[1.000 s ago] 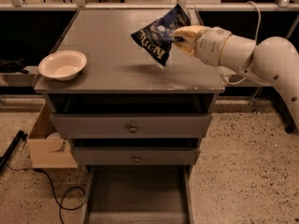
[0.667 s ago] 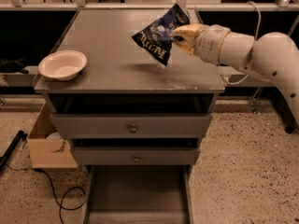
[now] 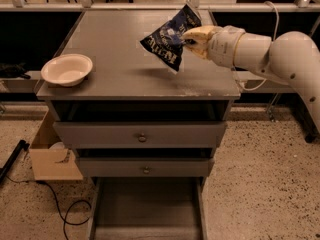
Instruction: Pick blue chip bag from bottom drawer and place on counter
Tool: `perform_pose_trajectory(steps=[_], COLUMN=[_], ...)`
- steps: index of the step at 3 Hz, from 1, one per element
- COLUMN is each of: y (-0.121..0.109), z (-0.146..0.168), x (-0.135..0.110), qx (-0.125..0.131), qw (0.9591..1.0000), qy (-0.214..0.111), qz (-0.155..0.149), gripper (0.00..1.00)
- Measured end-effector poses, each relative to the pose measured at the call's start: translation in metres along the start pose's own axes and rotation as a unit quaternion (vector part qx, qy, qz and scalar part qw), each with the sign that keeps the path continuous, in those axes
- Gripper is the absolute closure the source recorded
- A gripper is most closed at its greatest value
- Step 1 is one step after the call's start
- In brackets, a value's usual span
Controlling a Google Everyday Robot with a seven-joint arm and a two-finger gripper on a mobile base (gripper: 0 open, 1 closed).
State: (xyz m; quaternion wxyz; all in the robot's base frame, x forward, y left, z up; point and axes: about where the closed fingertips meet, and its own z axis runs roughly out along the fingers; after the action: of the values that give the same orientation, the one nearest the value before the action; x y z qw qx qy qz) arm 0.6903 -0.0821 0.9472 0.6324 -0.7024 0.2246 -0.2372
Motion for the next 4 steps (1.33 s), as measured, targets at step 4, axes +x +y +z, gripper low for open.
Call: perform_pose_trajectory(steps=[4], y=[0.087], z=[0.011], x=[-0.007], qx=[-0.226], qw=[0.9603], qy=[-0.139], qz=[-0.088], gripper=[1.00])
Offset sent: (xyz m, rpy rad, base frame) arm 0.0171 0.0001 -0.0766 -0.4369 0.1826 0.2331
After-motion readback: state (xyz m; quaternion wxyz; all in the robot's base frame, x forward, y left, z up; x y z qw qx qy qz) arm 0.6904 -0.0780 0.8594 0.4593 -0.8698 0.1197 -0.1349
